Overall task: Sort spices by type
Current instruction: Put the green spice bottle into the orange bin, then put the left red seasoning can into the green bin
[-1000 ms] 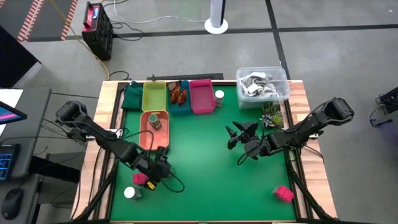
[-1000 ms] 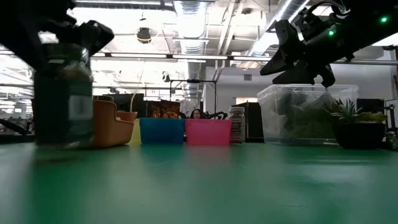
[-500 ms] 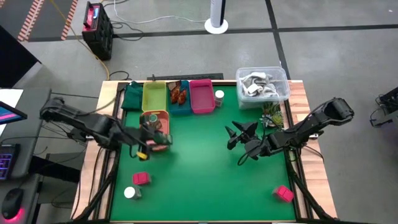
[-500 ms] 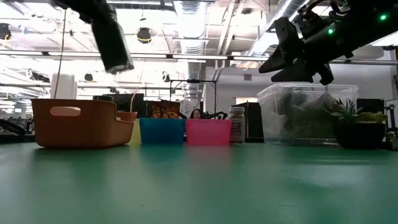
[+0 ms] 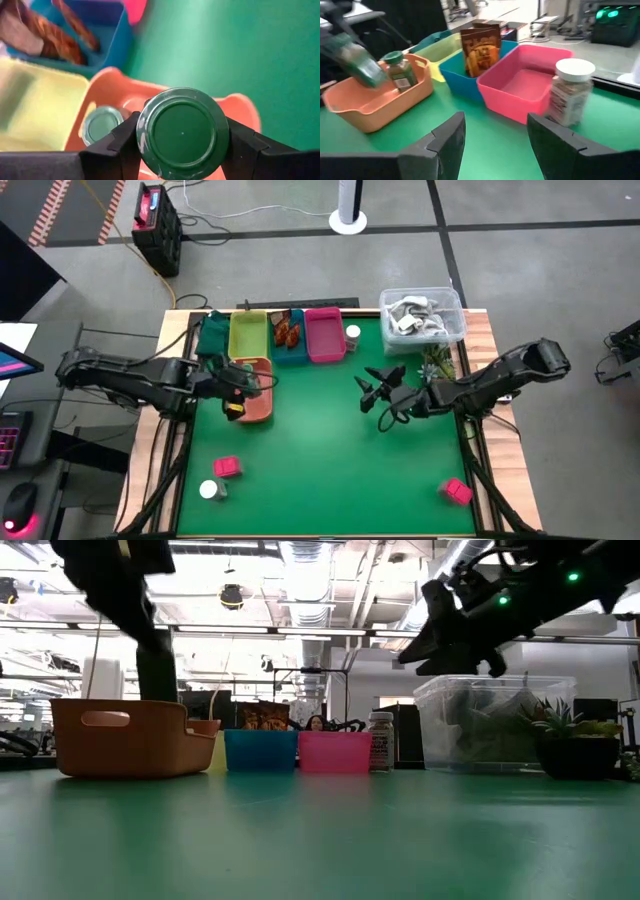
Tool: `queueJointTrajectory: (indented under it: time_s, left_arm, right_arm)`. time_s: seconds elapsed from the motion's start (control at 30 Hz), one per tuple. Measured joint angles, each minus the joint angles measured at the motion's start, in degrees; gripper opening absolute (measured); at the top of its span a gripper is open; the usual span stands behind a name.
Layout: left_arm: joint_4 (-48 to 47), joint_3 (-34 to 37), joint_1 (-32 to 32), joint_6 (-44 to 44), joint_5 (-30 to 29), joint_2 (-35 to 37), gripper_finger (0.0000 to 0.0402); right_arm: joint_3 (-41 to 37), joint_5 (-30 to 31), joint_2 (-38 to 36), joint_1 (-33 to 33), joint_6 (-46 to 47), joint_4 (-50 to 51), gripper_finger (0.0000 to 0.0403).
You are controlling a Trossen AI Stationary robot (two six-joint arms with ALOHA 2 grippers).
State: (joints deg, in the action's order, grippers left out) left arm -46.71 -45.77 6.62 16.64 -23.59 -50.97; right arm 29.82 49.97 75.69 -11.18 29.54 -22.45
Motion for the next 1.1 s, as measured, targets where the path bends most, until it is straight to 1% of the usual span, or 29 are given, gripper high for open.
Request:
queueJointTrajectory:
  time_s: [0.1, 0.27, 0.57, 0.67, 0.97, 1.03, 1.1]
  left_arm:
    - [1.89, 2.29, -0.81, 0.71, 2.26, -1.08, 0.0200]
    - [2.14, 4.08, -0.93, 1.17, 2.33, -2.59, 0.0200]
    - [3.75, 8.98, -0.90, 2.98, 2.31, -3.05, 0.0204]
    - [3.76, 9.19, -0.90, 3.69, 2.31, -3.02, 0.0217]
    - [3.30, 8.42, -0.88, 2.31, 2.23, -2.88, 0.0279]
    - [2.30, 6.96, -0.88, 0.74, 1.23, -2.47, 0.0285]
    - [0.93, 4.89, -0.88, -1.34, -1.19, -1.96, 0.0287]
  right_arm:
    - [0.26, -4.78, -0.01, 2.16, -1.82, -0.80, 0.0240]
    - [1.80, -7.69, -0.01, 4.02, -5.02, -0.64, 0.0240]
    - [4.39, -9.56, -0.01, 4.59, -9.85, -0.40, 0.0240]
    - [4.77, -9.63, -0.01, 4.59, -10.13, -0.34, 0.0240]
    - [4.94, -9.67, -0.01, 4.57, -9.68, -0.36, 0.0240]
    - [4.94, -9.67, -0.01, 4.57, -9.66, -0.34, 0.0240]
    - [4.94, -9.67, -0.01, 4.57, -9.63, -0.36, 0.0240]
